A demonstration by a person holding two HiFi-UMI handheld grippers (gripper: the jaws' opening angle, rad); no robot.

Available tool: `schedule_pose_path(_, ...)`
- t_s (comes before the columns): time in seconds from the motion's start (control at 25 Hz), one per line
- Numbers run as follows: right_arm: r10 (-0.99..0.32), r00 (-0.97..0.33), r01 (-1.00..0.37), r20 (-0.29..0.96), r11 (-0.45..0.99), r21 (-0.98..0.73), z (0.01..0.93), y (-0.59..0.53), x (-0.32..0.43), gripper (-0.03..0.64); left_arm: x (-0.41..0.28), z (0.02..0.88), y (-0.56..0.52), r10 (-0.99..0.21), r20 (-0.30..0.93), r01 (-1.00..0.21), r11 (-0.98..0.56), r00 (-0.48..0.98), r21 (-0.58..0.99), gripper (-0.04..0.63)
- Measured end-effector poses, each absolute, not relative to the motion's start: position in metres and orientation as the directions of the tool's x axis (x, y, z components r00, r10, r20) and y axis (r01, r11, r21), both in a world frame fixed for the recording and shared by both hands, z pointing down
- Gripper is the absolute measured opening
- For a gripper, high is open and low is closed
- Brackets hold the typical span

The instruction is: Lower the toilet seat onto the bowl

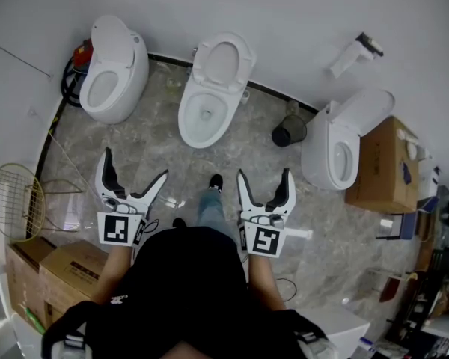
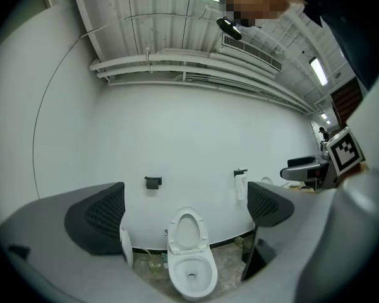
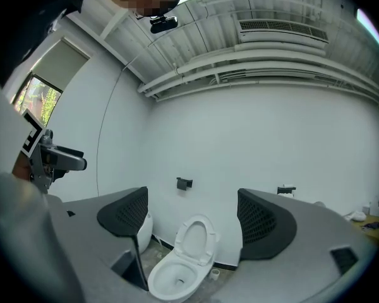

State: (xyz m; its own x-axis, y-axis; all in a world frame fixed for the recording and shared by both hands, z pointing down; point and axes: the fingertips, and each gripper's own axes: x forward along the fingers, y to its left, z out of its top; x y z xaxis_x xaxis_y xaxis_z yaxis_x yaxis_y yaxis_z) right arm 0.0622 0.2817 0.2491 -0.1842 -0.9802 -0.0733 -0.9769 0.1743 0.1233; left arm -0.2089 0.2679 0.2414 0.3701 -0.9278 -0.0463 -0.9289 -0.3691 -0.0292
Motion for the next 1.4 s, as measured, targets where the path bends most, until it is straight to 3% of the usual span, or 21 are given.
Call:
schedule_pose_path(0.6,-0.971,-0.220,-0.974,-0.097,0.213,0.074,0.230,0.121,0.133,0.430,-0.125,0.220,0.108,-0.932,-0.052,-0.934,-0.358,0.359,-0.023,0.581)
schedule_pose_path(1.04,-0.960,-0.262,-0.965,-0.098,0.262,0.011,0.233,0.039,0.179,0.430,-0.071,0.224,0.016,-0.932,0.035,-0.933,-0.361,0.361,0.002,0.581)
schedule_pose_path(1.4,-0.969,-0.246,-0.969,-0.026,0.246,-0.008,0.259,-0.007,0.174,0.430,-0.070,0.251,-0.031,-0.897,0.120,-0.905,-0.424,0.426,0.043,0.581)
